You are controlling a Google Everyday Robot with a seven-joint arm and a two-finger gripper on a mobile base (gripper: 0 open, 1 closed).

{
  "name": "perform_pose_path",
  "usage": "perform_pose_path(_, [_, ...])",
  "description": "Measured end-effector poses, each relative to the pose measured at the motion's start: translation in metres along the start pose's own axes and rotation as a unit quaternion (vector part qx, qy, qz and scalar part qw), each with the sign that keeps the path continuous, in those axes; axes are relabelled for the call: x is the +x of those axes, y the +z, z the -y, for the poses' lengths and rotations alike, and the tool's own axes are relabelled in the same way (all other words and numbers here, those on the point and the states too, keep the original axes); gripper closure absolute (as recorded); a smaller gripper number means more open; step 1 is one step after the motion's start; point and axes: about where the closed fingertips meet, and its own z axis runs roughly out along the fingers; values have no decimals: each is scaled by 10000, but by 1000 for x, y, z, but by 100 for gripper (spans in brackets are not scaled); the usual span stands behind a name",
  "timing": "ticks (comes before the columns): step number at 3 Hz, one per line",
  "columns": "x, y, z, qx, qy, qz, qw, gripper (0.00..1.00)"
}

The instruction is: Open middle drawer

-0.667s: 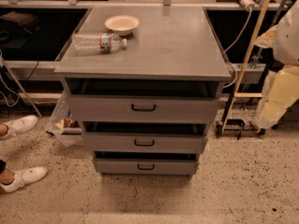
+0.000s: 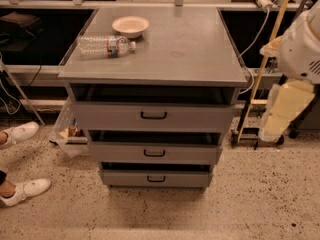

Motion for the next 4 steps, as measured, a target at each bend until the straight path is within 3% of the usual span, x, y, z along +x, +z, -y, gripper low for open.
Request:
perform_pose_path(1, [-33,60,-15,-91,-202,241,9995,0])
perform_pose_path(2, [-80,169,-44,-662,-267,546,9960,0])
perform_pose_path(3, [-124,277,-77,-1279,10,843,9882,0])
perform_pose_path(4, [-158,359,-98,-1673,370,1029,9798,0])
